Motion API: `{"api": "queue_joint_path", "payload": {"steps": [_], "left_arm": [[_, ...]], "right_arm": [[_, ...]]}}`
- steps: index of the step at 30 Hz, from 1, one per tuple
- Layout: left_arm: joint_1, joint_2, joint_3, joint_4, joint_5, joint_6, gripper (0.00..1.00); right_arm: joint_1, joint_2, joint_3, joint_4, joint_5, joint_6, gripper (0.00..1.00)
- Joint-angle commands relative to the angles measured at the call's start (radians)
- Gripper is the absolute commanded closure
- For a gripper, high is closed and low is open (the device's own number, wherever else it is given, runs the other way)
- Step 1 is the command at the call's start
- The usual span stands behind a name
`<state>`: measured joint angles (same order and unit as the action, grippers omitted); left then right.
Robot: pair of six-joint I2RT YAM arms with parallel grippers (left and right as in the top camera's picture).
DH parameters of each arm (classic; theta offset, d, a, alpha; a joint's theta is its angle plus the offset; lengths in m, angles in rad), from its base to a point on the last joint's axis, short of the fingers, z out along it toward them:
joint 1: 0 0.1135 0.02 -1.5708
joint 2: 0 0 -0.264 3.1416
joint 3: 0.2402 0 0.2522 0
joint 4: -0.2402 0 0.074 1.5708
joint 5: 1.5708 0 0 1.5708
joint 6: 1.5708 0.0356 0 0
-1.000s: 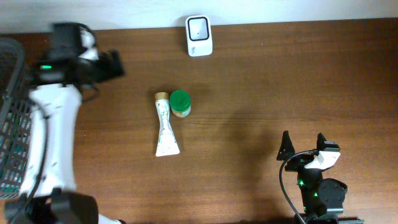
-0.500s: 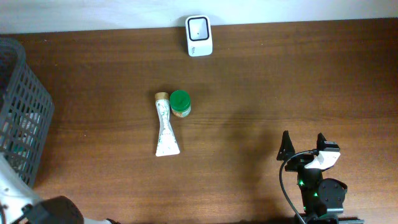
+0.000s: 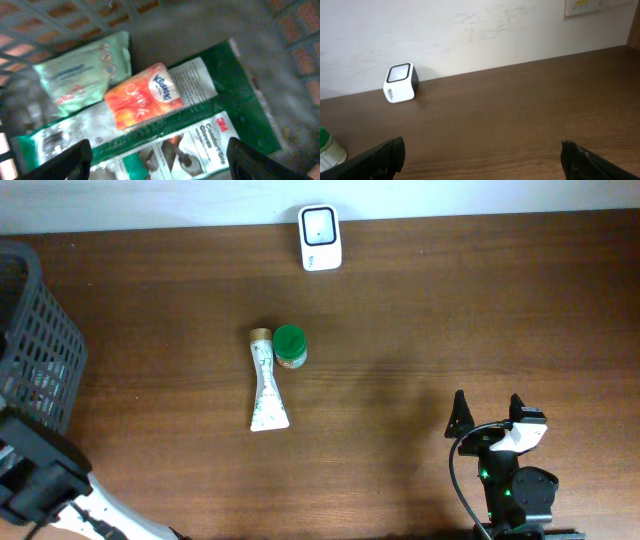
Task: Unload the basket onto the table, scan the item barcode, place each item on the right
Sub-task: 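Reach the left gripper into the basket and grasp the orange Kleenex pack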
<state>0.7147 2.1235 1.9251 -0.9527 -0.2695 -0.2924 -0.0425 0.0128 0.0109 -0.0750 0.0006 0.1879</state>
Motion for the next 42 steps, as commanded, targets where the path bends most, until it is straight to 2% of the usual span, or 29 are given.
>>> {"api": "queue_joint_path", "payload": {"steps": [1, 7, 15, 18, 23, 26, 27, 29, 30, 31, 32, 34, 35, 42], "left_arm": [[0.008, 0.063, -0.006, 0.025, -0.008, 0.01, 0.16], [0.02, 0.126, -0.006, 0.063, -0.008, 0.037, 0.25], [0.054, 0.161, -0.007, 0.121, -0.008, 0.188, 0.25], [0.054, 0.175, -0.007, 0.13, -0.007, 0.265, 0.32], [0.054, 0.222, -0.007, 0.125, -0.008, 0.287, 0.39], [0.054, 0.235, -0.007, 0.108, -0.008, 0.286, 0.46], [0.054, 0.235, -0.007, 0.105, -0.008, 0.286, 0.47], [0.054, 0.234, -0.005, 0.102, -0.008, 0.287, 0.36], [0.054, 0.232, -0.005, 0.095, -0.008, 0.287, 0.35], [0.054, 0.232, -0.005, 0.09, -0.008, 0.287, 0.39], [0.054, 0.232, -0.005, 0.085, -0.008, 0.287, 0.48], [0.054, 0.232, -0.005, 0.076, -0.008, 0.287, 0.86], [0.054, 0.229, -0.002, 0.067, -0.008, 0.286, 1.0], [0.053, 0.158, 0.15, -0.086, -0.008, 0.279, 1.0]], "right_arm": [[-0.006, -0.006, -0.005, -0.005, 0.008, 0.005, 0.02], [-0.005, -0.006, -0.005, -0.005, 0.008, 0.005, 0.02], [-0.006, -0.006, -0.005, -0.005, 0.008, 0.005, 0.02], [-0.005, -0.006, -0.005, -0.005, 0.008, 0.005, 0.02], [-0.005, -0.006, -0.005, -0.005, 0.008, 0.005, 0.02], [-0.006, -0.006, -0.005, -0.005, 0.008, 0.005, 0.02], [-0.005, -0.006, -0.005, -0.005, 0.008, 0.005, 0.02], [-0.005, -0.006, -0.005, -0.005, 0.008, 0.005, 0.02], [-0.006, -0.006, -0.005, -0.005, 0.008, 0.005, 0.02], [-0.006, -0.006, -0.005, -0.005, 0.008, 0.005, 0.02], [-0.005, -0.006, -0.005, -0.005, 0.008, 0.005, 0.02], [-0.005, -0.006, -0.005, -0.005, 0.008, 0.005, 0.02], [-0.006, -0.006, -0.005, -0.005, 0.008, 0.005, 0.02], [-0.005, -0.006, -0.005, -0.005, 0.008, 0.005, 0.02]]}}
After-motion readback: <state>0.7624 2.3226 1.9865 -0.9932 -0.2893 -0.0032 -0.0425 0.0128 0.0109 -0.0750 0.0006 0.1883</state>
